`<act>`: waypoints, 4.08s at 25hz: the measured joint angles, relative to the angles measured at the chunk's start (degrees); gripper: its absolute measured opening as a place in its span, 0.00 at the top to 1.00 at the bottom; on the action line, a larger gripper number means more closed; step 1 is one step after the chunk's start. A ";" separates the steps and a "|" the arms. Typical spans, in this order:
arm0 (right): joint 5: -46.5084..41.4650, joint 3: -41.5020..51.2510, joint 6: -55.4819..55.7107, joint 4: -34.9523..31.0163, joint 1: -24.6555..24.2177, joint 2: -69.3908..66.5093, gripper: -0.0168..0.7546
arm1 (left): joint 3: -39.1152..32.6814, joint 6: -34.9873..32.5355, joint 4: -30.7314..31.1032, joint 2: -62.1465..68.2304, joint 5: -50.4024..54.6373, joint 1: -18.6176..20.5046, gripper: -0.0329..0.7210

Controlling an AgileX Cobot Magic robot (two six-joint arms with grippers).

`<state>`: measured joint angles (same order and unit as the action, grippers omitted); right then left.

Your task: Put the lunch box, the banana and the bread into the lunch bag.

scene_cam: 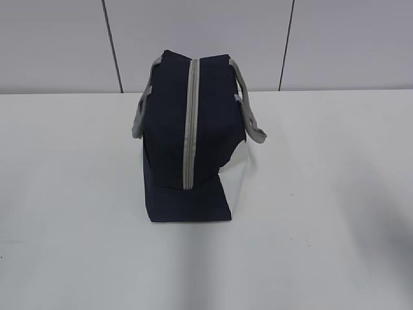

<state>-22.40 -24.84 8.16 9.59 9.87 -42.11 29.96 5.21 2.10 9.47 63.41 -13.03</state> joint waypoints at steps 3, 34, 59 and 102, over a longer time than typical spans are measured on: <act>-8.35 -3.67 -6.84 -5.17 0.00 1.57 0.43 | 0.00 0.00 0.00 0.00 -0.01 0.00 0.64; -43.51 -3.97 -10.57 -5.70 0.00 37.43 0.24 | 0.00 0.00 0.00 0.00 -0.01 0.00 0.64; -43.13 -3.86 -10.57 -5.70 -0.88 38.18 0.24 | 0.00 0.02 0.00 0.00 -0.01 0.00 0.64; -43.00 -3.86 -10.68 -5.70 -8.64 43.21 0.25 | 0.00 0.02 0.00 -8.67 -0.01 11.50 0.64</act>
<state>-65.40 -28.70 -2.53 3.89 1.23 1.10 29.96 5.23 2.10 0.80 63.39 -1.54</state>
